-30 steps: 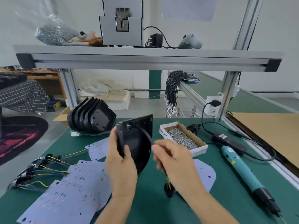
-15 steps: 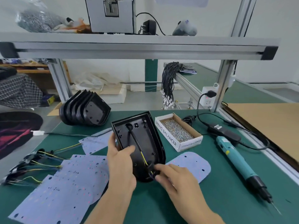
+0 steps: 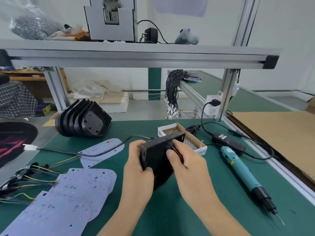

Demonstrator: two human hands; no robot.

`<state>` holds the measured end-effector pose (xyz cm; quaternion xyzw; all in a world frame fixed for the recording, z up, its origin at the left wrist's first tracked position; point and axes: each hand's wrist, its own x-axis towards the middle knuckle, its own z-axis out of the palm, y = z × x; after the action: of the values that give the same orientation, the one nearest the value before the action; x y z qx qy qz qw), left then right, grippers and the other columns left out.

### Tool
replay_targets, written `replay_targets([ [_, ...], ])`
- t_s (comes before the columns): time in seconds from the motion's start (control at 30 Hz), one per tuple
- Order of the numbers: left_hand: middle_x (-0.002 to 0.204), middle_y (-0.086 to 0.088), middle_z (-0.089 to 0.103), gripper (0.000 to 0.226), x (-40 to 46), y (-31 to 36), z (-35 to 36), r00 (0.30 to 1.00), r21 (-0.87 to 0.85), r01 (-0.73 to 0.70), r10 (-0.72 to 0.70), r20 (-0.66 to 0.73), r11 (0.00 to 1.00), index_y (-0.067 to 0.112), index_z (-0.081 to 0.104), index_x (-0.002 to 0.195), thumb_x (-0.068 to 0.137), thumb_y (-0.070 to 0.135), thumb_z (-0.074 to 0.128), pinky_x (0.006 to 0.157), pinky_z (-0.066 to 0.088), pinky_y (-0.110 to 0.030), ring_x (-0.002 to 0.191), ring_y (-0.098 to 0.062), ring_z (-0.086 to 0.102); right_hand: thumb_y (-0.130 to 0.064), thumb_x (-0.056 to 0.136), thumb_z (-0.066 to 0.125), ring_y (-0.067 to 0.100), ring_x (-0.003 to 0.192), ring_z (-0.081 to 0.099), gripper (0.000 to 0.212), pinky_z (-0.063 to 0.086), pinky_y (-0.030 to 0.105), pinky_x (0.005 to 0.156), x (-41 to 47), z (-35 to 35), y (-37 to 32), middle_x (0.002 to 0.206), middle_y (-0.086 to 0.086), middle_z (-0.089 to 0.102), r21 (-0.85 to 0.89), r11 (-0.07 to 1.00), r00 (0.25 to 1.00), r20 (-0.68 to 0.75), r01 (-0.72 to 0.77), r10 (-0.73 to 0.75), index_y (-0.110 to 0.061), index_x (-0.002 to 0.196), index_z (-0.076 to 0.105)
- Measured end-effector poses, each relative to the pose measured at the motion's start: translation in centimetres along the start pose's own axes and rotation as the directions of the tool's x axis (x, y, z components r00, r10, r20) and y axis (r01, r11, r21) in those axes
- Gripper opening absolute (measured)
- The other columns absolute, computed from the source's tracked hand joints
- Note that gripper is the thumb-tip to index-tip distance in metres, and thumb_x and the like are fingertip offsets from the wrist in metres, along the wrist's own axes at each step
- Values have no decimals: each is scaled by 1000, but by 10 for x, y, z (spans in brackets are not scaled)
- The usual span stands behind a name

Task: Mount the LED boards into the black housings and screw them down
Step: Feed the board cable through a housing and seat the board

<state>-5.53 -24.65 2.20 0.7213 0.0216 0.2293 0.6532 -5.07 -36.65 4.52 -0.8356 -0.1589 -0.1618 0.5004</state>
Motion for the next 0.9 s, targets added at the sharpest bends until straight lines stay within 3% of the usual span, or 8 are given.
replay_targets([
  [0.1,89,27,65,72,-5,2,9,998,20,-15,14,57,1000,48,47,106,69,-14,43,61,44,-6,76,4,60,-26,95,53,16,86,55,13,43,32,78,7,2,-11,93,-5,59,-172,981,995,56,87,-78,-19,100,63],
  [0.23,96,13,71,78,-7,1,11,992,-98,31,-19,125,995,44,58,108,69,-22,45,77,52,-27,90,-9,66,-22,85,67,8,81,61,11,49,29,76,7,3,-7,86,-11,66,-43,999,995,-103,-9,4,-24,96,67],
  [0.3,98,6,72,62,-8,2,10,990,-186,41,-15,139,982,36,63,105,70,-13,52,75,52,-23,92,-13,67,-20,81,72,5,78,62,15,50,28,74,4,5,-4,80,-14,67,31,999,985,-167,-45,49,-28,94,67],
  [0.37,96,5,73,51,-11,5,11,991,-237,51,-19,136,970,33,66,102,66,-1,56,71,51,-17,90,-12,68,-17,81,71,7,75,63,10,50,29,71,1,7,-2,80,-12,68,-40,999,976,-213,31,-38,-24,89,70],
  [0.47,92,6,72,55,-14,8,11,995,-249,40,-16,99,968,31,67,101,59,-1,54,69,50,-16,86,-10,66,-12,83,70,12,75,61,5,48,33,69,4,11,-2,81,-7,66,-132,986,964,-233,99,-128,-16,82,72],
  [0.57,105,2,69,70,-14,10,7,995,-182,-35,51,84,983,34,64,109,61,-16,50,82,50,-27,100,-16,63,-9,84,69,8,75,61,10,49,27,69,8,12,-7,76,-9,67,76,997,982,-186,-8,22,-17,77,71],
  [0.7,107,4,60,88,-17,16,3,991,-38,-112,114,67,993,49,59,104,60,-26,43,77,46,-14,97,-10,58,-13,81,72,3,59,60,16,46,20,59,14,14,-13,64,-9,69,329,921,952,-147,-207,267,-18,66,67],
  [0.9,114,15,56,89,-25,14,2,995,-39,-74,76,57,996,51,55,107,66,-26,43,74,43,-5,98,3,57,-10,75,68,16,58,53,21,48,38,64,16,37,-22,58,-6,61,66,970,907,-346,-233,241,-17,59,57],
])
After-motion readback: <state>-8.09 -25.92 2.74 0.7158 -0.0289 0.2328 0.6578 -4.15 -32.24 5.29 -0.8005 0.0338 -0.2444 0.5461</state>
